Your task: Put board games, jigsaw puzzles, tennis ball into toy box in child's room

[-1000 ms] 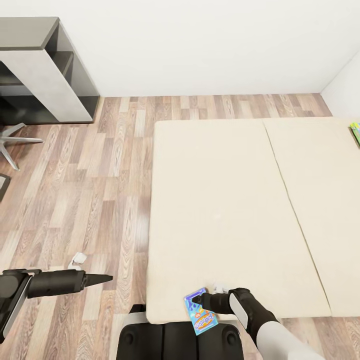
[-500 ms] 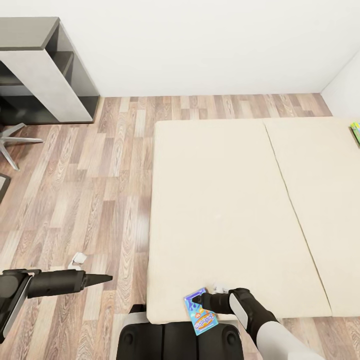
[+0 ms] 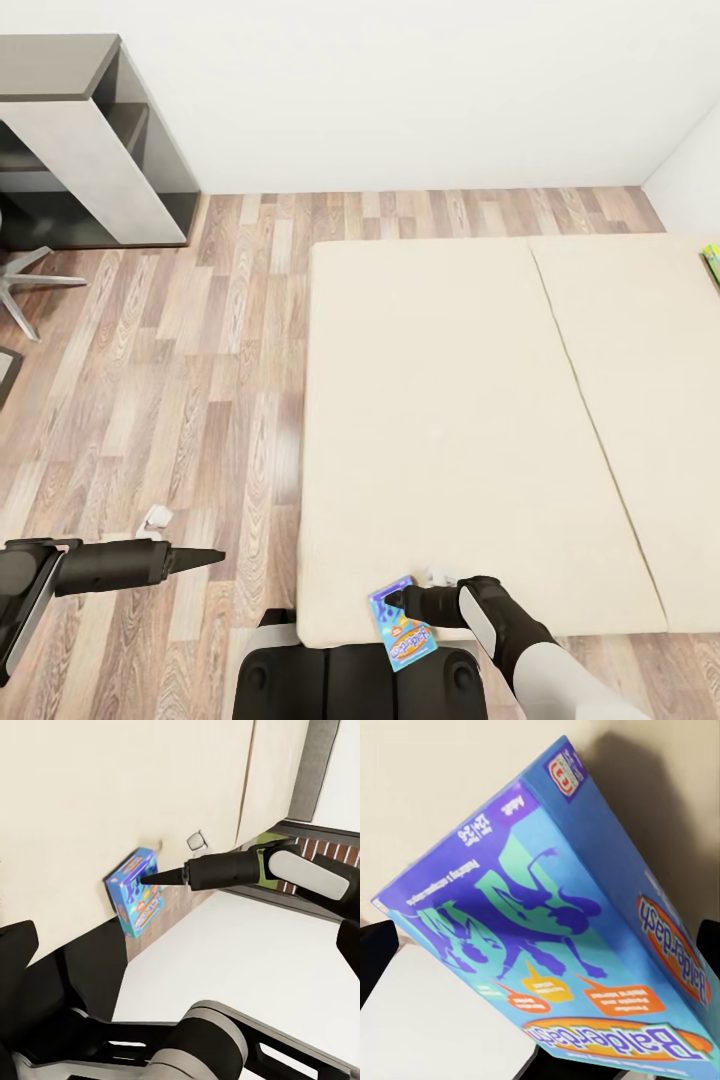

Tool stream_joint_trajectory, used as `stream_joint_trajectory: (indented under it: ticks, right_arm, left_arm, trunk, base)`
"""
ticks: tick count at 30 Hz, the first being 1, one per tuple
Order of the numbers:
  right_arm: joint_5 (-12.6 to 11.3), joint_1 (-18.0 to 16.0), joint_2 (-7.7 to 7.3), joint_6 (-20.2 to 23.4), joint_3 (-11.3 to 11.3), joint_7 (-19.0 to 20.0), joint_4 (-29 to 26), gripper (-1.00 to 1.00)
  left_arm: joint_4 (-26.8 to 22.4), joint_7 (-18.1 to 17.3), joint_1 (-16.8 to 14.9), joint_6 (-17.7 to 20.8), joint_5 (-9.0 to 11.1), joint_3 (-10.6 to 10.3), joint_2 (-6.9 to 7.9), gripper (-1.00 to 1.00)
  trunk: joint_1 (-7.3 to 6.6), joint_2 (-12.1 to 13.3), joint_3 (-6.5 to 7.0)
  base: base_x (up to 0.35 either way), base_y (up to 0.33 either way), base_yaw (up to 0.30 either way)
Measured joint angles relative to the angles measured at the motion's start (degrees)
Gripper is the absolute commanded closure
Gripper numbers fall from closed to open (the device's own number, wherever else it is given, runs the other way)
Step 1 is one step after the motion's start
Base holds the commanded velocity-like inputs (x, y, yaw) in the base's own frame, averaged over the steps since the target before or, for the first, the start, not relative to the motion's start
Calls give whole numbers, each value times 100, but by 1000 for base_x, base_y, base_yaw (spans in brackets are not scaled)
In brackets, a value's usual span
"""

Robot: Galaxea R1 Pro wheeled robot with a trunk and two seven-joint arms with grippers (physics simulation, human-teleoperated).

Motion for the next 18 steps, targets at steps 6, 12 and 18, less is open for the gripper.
stream_joint_trajectory:
  ticks: [6, 12, 18]
  right_arm:
    - [0, 0, 2, 0, 0, 0, 0, -100]
    - [1, 2, 10, 0, 0, 0, 0, -100]
    - [4, 0, 2, 0, 0, 0, 0, -100]
  left_arm:
    - [0, 1, 0, 0, 0, 0, 0, -100]
    - [0, 1, 0, 0, -2, 0, 0, -100]
    - [1, 1, 0, 0, 0, 0, 0, -100]
  trunk:
    - [0, 0, 0]
    - [0, 0, 0]
    - [0, 0, 0]
  base:
    - [0, 44, 0]
    - [0, 45, 0]
    - [0, 3, 0]
